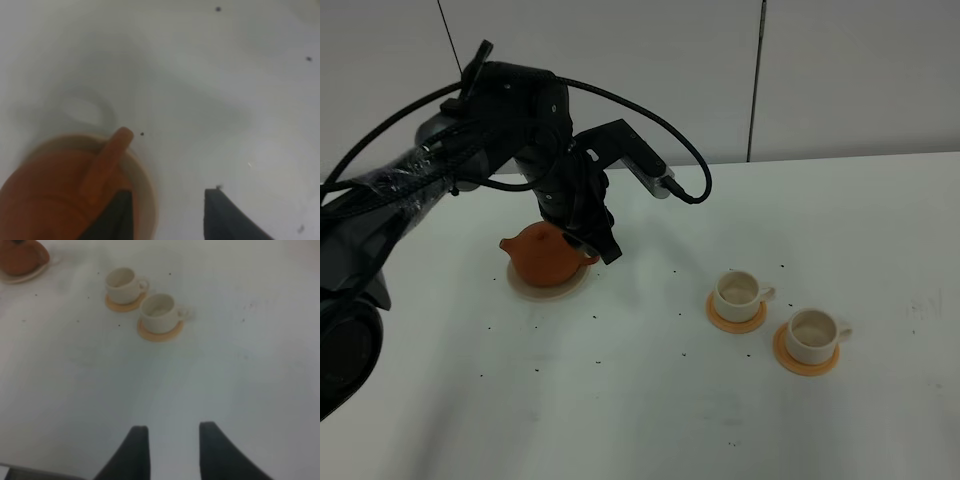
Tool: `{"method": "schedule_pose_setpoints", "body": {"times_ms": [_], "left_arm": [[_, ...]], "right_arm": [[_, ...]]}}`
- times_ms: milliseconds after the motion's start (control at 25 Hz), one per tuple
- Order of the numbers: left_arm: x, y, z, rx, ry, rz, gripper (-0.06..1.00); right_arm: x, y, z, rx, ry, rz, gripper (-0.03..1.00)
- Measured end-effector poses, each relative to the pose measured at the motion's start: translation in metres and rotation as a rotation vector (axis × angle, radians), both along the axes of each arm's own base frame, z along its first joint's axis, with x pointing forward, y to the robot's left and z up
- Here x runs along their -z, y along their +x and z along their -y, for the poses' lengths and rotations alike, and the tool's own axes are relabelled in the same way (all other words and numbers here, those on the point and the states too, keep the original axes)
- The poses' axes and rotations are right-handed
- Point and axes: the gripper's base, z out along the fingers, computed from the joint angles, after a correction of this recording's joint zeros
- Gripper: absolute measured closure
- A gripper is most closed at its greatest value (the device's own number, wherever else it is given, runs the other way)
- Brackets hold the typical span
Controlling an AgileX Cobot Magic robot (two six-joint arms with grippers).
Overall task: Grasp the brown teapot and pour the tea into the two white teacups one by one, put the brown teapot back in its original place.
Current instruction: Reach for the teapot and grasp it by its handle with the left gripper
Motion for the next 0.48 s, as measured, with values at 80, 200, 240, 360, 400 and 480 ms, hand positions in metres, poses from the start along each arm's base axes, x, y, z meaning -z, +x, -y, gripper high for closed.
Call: {"method": "schedule_pose_setpoints", "body": {"times_ms": [80,200,240,360,400,480], "left_arm": [[0.008,0.004,0.0,-0.036,-0.014,0.01,0.54],[0.016,0.01,0.0,-0.076,-0.033,0.029,0.54],[0.019,0.011,0.0,-0.082,-0.036,0.033,0.54],[0.023,0.014,-0.002,-0.094,-0.04,0.042,0.54],[0.023,0.015,-0.003,-0.1,-0.041,0.046,0.54],[0.023,0.017,-0.005,-0.113,-0.047,0.058,0.54]], "right_arm": [[0.0,0.0,0.0,0.0,0.0,0.0,0.73],[0.0,0.0,0.0,0.0,0.0,0.0,0.73],[0.0,0.0,0.0,0.0,0.0,0.0,0.73],[0.0,0.0,0.0,0.0,0.0,0.0,0.73],[0.0,0.0,0.0,0.0,0.0,0.0,0.73],[0.0,0.0,0.0,0.0,0.0,0.0,0.73]]}}
